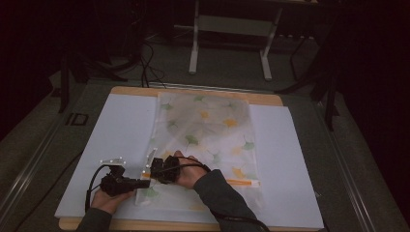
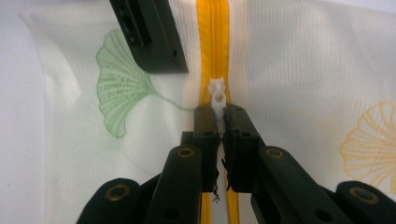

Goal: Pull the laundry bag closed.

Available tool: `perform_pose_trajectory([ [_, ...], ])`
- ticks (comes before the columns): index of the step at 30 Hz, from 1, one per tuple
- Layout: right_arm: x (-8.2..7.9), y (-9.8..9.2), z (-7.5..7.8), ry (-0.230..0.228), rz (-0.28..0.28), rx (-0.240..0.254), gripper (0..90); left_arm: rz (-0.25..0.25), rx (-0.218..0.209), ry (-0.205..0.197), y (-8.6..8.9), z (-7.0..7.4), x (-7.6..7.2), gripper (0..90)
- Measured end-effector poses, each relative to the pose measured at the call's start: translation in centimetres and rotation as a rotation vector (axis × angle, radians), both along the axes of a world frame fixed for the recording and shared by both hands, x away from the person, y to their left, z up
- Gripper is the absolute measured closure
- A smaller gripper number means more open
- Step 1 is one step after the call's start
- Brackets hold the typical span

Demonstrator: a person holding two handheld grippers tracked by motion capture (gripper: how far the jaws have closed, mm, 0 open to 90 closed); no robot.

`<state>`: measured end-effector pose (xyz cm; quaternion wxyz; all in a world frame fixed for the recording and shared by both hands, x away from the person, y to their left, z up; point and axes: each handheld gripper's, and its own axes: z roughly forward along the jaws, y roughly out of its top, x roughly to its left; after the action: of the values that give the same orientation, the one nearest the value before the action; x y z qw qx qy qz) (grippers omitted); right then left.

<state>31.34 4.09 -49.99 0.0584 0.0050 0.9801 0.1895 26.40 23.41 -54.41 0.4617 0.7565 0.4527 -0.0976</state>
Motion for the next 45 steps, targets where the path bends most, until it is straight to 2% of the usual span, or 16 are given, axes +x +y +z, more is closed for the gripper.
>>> perform_pose_trajectory([
  [7,-0.1,-0.4,0.0,-0.002,-0.001,0.009,84.6,0.002,0.002,-0.005,-0.1,0.0,0.0,89.1],
  [17,0.1,-1.0,-0.2,-0.002,-0.012,-0.005,84.6,0.006,0.005,-0.009,0.1,0.0,0.0,89.1],
  [27,0.3,-1.7,-0.5,0.003,-0.019,-0.009,84.6,0.007,0.031,-0.009,-0.1,-0.1,0.0,89.1],
  [38,0.1,-1.9,-0.3,-0.001,-0.015,-0.002,84.6,0.010,0.034,-0.013,-0.1,0.0,0.0,89.1],
  [45,0.1,-2.6,-0.5,-0.003,-0.024,-0.020,84.6,0.014,0.031,-0.014,0.1,0.0,-0.1,89.1],
])
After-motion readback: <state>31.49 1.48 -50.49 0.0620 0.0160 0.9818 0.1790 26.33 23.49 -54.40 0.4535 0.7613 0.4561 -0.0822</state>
